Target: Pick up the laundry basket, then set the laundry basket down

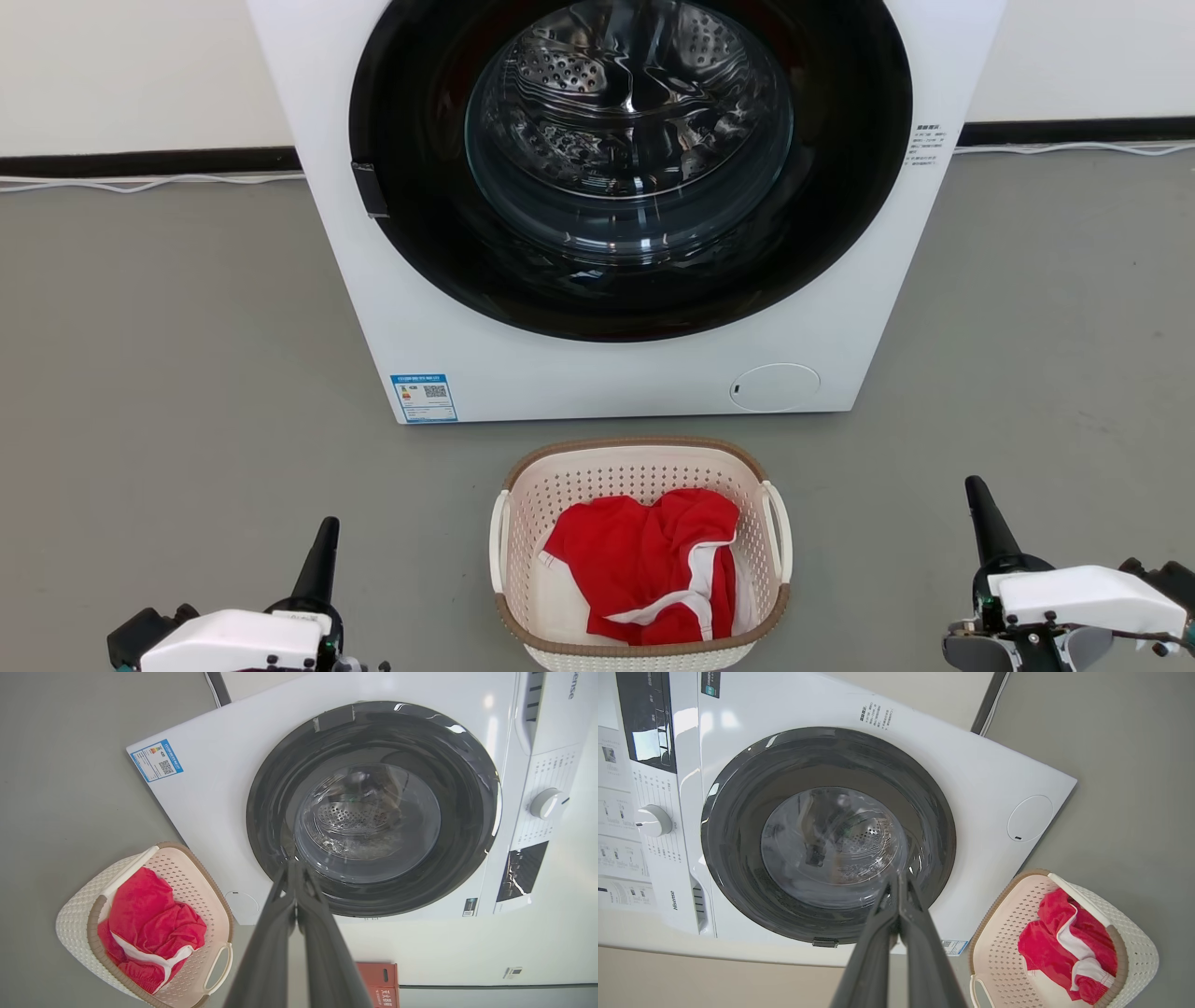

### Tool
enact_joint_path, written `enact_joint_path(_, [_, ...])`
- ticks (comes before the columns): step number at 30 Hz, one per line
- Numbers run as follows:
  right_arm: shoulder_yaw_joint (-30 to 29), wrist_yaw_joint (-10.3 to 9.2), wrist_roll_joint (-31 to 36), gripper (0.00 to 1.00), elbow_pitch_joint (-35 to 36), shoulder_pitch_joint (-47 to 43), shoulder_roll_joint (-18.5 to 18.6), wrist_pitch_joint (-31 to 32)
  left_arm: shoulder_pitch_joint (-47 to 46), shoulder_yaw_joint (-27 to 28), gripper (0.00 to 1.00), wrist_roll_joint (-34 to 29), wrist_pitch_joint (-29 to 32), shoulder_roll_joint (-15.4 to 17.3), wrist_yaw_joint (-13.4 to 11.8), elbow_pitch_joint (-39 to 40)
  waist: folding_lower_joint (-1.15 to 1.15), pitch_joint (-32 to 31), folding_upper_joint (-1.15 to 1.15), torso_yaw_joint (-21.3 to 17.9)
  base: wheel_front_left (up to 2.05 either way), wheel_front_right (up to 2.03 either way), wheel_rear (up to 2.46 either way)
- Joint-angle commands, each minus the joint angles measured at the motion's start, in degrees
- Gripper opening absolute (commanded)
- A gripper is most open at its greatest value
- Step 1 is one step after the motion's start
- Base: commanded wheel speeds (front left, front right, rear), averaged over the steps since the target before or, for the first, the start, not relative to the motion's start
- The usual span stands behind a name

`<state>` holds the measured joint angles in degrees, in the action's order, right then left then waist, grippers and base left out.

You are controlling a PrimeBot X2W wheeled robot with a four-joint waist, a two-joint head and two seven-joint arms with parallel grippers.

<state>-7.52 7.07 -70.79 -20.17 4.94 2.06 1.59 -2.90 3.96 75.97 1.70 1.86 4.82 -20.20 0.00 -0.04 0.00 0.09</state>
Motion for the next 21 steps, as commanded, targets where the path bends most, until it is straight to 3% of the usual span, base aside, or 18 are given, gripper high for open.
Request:
enact_joint_path(1, [0.9,0.34,-1.9,0.00,2.3,1.4,0.7,0.7,-2.8,1.6,0.00,1.5,0.5,0.7,0.8,2.1,0.00,0.0,0.00,0.0,0.00,0.00,0.00])
enact_joint_path(21, [1.0,0.40,-17.1,0.00,5.3,1.3,0.8,4.0,-3.2,2.3,0.00,13.0,3.8,1.0,2.2,5.2,0.00,0.2,0.00,-0.1,0.00,0.00,0.00])
